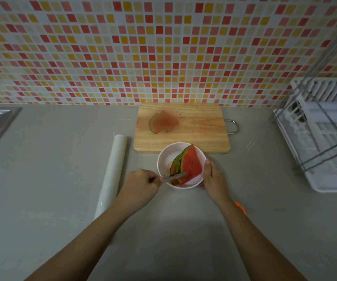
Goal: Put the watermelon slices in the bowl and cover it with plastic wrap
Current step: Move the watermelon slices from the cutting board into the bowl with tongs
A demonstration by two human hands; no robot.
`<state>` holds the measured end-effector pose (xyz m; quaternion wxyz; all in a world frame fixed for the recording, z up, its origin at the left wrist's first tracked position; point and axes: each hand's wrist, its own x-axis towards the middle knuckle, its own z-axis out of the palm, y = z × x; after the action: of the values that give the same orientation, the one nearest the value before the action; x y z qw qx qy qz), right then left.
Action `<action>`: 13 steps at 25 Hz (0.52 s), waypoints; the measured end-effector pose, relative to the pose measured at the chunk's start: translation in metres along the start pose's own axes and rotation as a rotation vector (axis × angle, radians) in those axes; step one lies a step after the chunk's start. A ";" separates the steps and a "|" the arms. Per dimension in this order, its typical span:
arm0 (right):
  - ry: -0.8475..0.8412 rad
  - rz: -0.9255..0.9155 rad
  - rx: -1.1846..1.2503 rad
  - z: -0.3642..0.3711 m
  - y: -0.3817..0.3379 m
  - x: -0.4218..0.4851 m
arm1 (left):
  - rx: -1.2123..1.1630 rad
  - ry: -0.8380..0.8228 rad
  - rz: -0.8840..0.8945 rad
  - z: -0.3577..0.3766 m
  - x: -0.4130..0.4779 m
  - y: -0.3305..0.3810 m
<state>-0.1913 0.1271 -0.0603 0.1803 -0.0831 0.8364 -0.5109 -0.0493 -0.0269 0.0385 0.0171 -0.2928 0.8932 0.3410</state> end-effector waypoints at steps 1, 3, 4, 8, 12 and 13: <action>0.010 -0.002 -0.012 0.000 -0.001 0.000 | 0.026 -0.011 -0.004 -0.001 -0.002 0.001; 0.028 -0.005 -0.032 0.000 0.000 0.001 | 0.036 -0.051 -0.026 -0.001 -0.005 0.002; 0.030 -0.008 -0.042 0.000 -0.001 0.001 | 0.039 -0.062 -0.033 -0.002 -0.004 0.004; -0.011 0.021 0.016 -0.002 -0.005 -0.001 | 0.083 -0.133 -0.043 -0.011 0.007 0.016; -0.020 0.021 0.036 -0.004 -0.005 -0.003 | 0.273 -0.220 -0.024 -0.043 0.022 0.017; -0.017 0.029 0.041 -0.003 -0.004 -0.002 | 0.278 -0.182 -0.027 -0.053 0.030 0.015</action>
<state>-0.1908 0.1288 -0.0555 0.1963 -0.0716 0.8254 -0.5245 -0.0730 -0.0656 0.0811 0.1428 -0.2674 0.9226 0.2387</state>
